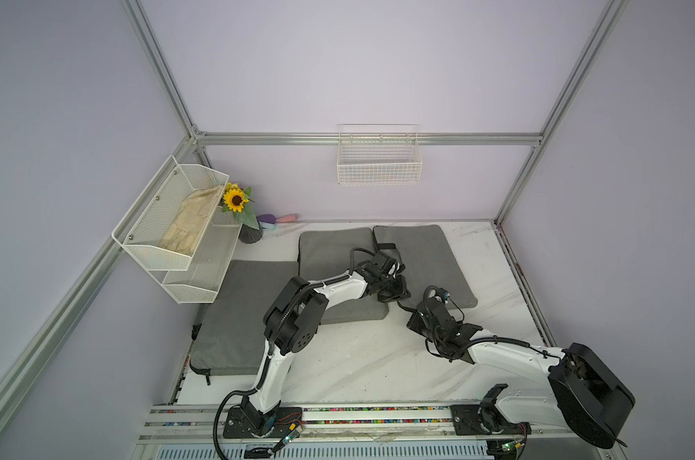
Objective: Put the mouse into the laptop bag
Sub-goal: Zip the zipper on the zippered laptop bag, then reset both arms
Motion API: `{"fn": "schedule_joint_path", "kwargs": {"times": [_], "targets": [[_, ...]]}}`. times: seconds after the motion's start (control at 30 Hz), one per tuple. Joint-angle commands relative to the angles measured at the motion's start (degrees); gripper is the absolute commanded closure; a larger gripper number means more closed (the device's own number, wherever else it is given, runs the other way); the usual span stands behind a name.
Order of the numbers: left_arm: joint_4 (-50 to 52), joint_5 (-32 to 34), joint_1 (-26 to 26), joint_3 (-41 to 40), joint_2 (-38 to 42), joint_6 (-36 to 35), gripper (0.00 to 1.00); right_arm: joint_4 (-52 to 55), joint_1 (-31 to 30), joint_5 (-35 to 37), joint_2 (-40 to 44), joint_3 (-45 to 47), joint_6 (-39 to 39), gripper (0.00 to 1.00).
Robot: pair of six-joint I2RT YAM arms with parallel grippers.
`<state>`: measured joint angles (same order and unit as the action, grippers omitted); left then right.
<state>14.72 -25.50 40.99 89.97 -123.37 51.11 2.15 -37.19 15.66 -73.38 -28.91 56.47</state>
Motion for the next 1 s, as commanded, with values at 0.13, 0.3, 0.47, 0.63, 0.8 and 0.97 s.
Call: {"fn": "schedule_joint_path", "kwargs": {"times": [0.13,0.3,0.47,0.63,0.8,0.97], "targets": [[2.44,-1.13,-2.58,15.45,-6.79,-4.35,1.0,6.29,1.33,4.01,3.37,1.45,-0.57,1.0],[3.71,3.44,-3.4,13.99,-6.13,-4.82,0.06,6.65,1.42,3.01,7.05,0.62,-2.56,0.21],[7.82,10.5,-4.47,9.82,3.13,-6.8,0.0,12.81,2.75,3.93,15.95,-3.74,-4.03,0.03],[9.01,20.98,-6.9,-1.67,19.31,-6.86,0.0,17.5,3.79,5.15,22.58,-10.39,-6.17,0.03],[8.26,33.03,-10.46,-15.47,39.32,-8.35,0.0,10.4,3.79,12.79,24.47,-14.45,-14.08,0.03],[6.41,54.21,-11.37,-30.32,57.84,-7.75,0.0,-13.57,3.79,16.38,23.97,-7.93,-32.87,0.03]]}}
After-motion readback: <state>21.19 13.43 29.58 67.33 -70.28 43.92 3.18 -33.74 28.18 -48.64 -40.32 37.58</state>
